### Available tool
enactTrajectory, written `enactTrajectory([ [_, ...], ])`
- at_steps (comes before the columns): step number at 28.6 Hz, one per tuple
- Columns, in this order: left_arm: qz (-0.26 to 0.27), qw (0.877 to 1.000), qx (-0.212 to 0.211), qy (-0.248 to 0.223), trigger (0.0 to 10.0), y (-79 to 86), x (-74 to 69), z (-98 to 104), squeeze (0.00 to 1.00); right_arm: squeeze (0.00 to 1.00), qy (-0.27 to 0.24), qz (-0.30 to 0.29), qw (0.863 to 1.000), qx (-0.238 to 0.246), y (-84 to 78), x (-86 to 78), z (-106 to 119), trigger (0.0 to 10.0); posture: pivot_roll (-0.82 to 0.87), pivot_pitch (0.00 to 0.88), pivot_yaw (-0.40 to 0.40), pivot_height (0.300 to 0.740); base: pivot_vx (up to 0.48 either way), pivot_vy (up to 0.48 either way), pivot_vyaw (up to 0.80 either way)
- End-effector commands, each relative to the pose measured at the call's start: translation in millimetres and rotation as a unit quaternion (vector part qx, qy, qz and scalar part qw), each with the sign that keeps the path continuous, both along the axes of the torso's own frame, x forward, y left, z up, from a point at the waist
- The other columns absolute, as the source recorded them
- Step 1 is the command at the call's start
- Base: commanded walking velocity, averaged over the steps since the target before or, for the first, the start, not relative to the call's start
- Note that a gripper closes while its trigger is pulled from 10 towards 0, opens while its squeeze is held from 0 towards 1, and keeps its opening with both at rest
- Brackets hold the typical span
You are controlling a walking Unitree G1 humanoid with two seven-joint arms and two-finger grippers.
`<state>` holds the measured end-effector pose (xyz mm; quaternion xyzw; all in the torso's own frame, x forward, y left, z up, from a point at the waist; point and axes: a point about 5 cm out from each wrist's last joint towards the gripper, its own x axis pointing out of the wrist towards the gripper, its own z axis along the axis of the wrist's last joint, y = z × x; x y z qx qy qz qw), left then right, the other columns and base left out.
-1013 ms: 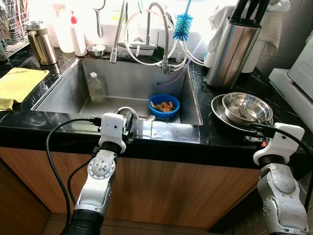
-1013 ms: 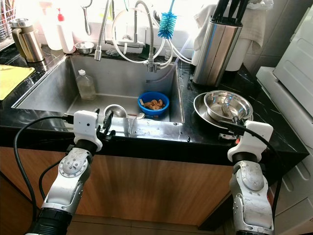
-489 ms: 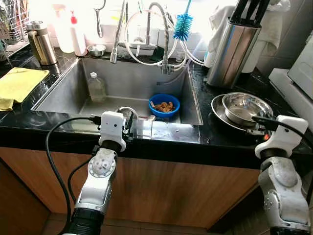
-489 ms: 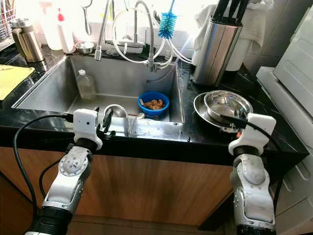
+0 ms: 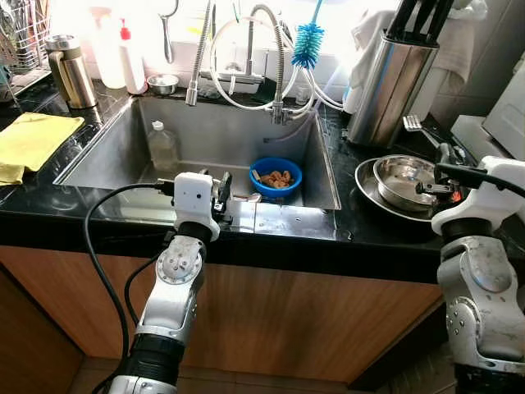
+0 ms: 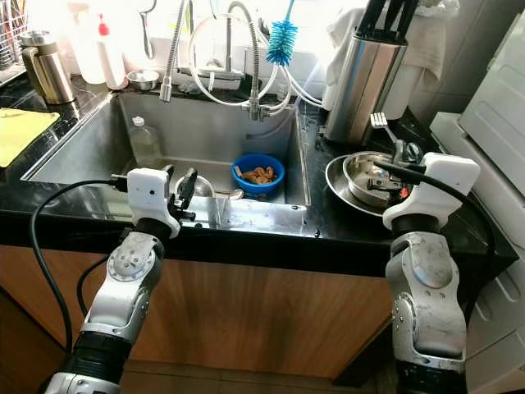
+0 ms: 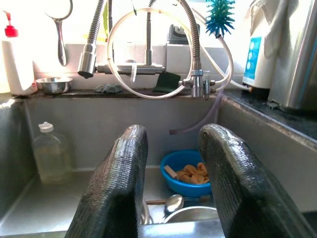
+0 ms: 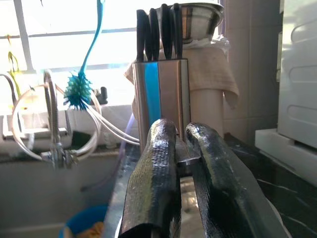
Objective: Kitchen organization
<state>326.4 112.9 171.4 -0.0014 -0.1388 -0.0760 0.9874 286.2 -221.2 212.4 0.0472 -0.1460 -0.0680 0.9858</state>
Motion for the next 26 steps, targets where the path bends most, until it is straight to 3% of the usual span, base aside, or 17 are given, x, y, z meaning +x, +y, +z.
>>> enactTrajectory([
  [1, 0.001, 1.0, -0.02, 0.001, 10.0, 0.6, 4.6, 4, 0.0, 0.0, -0.027, 0.001, 0.999, 0.018, -4.3, -3.3, 13, 10.0, 0.07, 0.0, -0.102, 0.74, 0.0, 0.0, 0.0],
  [12, 0.005, 0.999, -0.044, -0.002, 10.0, 8.4, 8.4, 16, 0.0, 0.0, -0.052, 0.068, 0.99, 0.108, -1.9, -11.8, 18, 10.0, 0.09, 0.0, -0.114, 0.74, 0.0, 0.0, 0.0],
  [15, 0.006, 0.996, -0.085, 0.009, 10.0, 13.0, 7.3, 19, 0.0, 0.0, -0.056, 0.124, 0.98, 0.147, 12.2, -15.9, 17, 10.0, 0.08, 0.018, -0.114, 0.74, 0.0, 0.0, 0.0],
  [20, 0.001, 0.995, -0.098, 0.021, 10.0, 13.8, 8.6, 17, 0.0, 0.0, -0.05, 0.139, 0.976, 0.157, 16.7, -19.8, 12, 10.0, 0.07, 0.012, -0.101, 0.74, 0.0, 0.0, 0.0],
  [26, -0.028, 0.991, -0.124, 0.039, 10.0, 10.2, 14.1, 20, 0.0, 0.0, -0.027, 0.205, 0.954, 0.215, 29.3, -27.4, -8, 10.0, 0.09, 0.006, -0.098, 0.74, 0.0, 0.0, 0.0],
])
